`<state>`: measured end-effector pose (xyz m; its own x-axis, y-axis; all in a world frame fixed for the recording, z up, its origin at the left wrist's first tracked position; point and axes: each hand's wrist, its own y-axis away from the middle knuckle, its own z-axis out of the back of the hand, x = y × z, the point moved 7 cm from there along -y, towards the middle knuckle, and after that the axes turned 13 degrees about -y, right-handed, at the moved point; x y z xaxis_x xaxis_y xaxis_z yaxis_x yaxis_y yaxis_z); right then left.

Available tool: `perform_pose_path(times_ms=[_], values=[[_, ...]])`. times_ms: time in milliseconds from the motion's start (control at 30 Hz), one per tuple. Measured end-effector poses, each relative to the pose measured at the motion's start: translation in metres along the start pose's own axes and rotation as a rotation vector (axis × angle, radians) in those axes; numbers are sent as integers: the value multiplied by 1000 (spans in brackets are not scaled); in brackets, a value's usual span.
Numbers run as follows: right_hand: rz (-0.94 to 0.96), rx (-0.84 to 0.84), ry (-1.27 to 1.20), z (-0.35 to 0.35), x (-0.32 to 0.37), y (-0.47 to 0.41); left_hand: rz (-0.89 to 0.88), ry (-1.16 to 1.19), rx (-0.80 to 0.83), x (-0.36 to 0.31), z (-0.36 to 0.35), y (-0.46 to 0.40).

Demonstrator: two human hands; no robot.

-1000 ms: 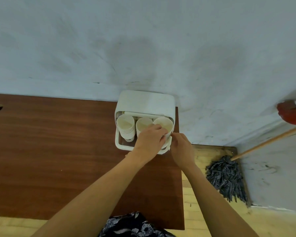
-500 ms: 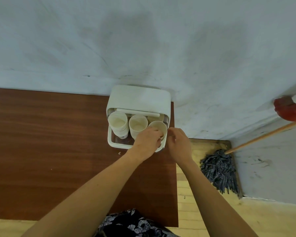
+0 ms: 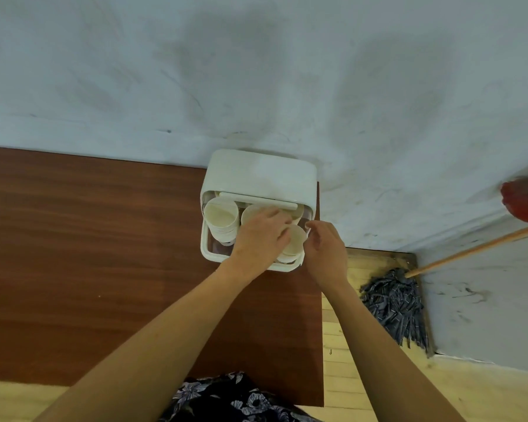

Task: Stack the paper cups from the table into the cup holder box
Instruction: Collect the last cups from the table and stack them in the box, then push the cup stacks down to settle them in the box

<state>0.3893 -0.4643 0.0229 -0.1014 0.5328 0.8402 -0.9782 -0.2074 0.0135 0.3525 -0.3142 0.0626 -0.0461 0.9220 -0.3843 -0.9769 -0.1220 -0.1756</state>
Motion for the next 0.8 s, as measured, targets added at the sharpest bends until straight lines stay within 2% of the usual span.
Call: perform_pose_path(times_ms=[100,167,267,333,400,800], values=[[50,34,27,-10,14,-5,97,-8,-40,37,17,-1],[116,62,87,-19,25,-10,183,-146,-62,60,31,2],[149,159,216,-36,36,-19,257,-317,86,93,36,9],[146,191,327,-44,38,-22,238,-332,215,109,27,14],[146,173,386,-46,40,-23,190,-334,256,116,21,16],[102,152,365,-49,39,-25,190,-295,110,128,24,21]])
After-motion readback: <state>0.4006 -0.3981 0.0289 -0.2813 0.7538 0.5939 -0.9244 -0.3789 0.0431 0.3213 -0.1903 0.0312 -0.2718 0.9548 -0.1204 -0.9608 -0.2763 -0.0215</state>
